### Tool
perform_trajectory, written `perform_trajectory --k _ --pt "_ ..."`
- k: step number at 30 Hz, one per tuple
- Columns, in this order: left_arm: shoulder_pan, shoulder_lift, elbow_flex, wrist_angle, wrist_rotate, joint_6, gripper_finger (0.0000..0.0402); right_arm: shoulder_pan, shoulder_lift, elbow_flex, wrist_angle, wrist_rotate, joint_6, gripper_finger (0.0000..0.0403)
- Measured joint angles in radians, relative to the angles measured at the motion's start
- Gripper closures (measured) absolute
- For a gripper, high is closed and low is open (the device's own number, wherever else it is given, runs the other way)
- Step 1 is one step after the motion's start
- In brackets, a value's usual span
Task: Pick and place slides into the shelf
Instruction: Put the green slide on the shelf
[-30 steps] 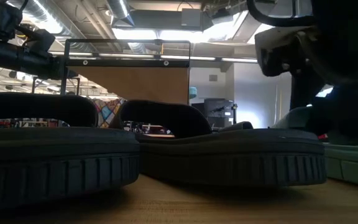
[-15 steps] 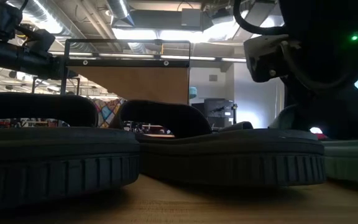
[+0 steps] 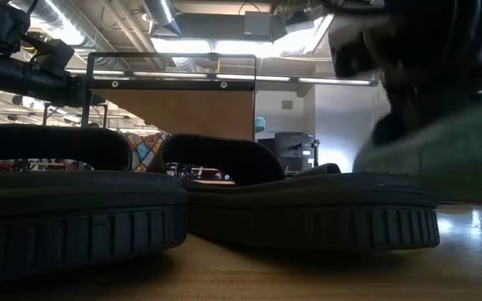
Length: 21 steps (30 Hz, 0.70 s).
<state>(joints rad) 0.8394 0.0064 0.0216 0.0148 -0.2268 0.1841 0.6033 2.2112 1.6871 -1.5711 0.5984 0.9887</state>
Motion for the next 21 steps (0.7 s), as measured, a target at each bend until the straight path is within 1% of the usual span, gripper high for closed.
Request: perform_trajectory --k 6,9,11,15,19,21 --pt "0.0 0.0 0.0 -0.008 0.001 -0.001 0.0401 0.033 -0.032 0.165 0.001 -0.001 -0.051 0.0391" --pt "-0.001 0.0 0.0 -0.007 0.003 -0.037 0.0401 0.044 -0.048 0.264 -0.003 0.019 -0.056 0.0391" --pt "0.0 0.0 0.0 -0.007 0.004 -0.06 0.0401 0.053 -0.048 0.338 -0.001 0.056 -0.082 0.0391" --pt "0.0 0.0 0.0 -0.007 0.004 -0.069 0.0401 0.074 -0.048 0.468 0.011 0.219 -0.261 0.0391" --pt "0.0 0.0 0.0 -0.007 0.004 -0.069 0.0401 0.059 -0.048 0.577 0.001 0.362 -0.539 0.0391" --pt "0.0 0.0 0.0 -0.007 0.004 -0.069 0.0401 0.034 -0.049 0.628 0.001 0.408 -0.681 0.0391"
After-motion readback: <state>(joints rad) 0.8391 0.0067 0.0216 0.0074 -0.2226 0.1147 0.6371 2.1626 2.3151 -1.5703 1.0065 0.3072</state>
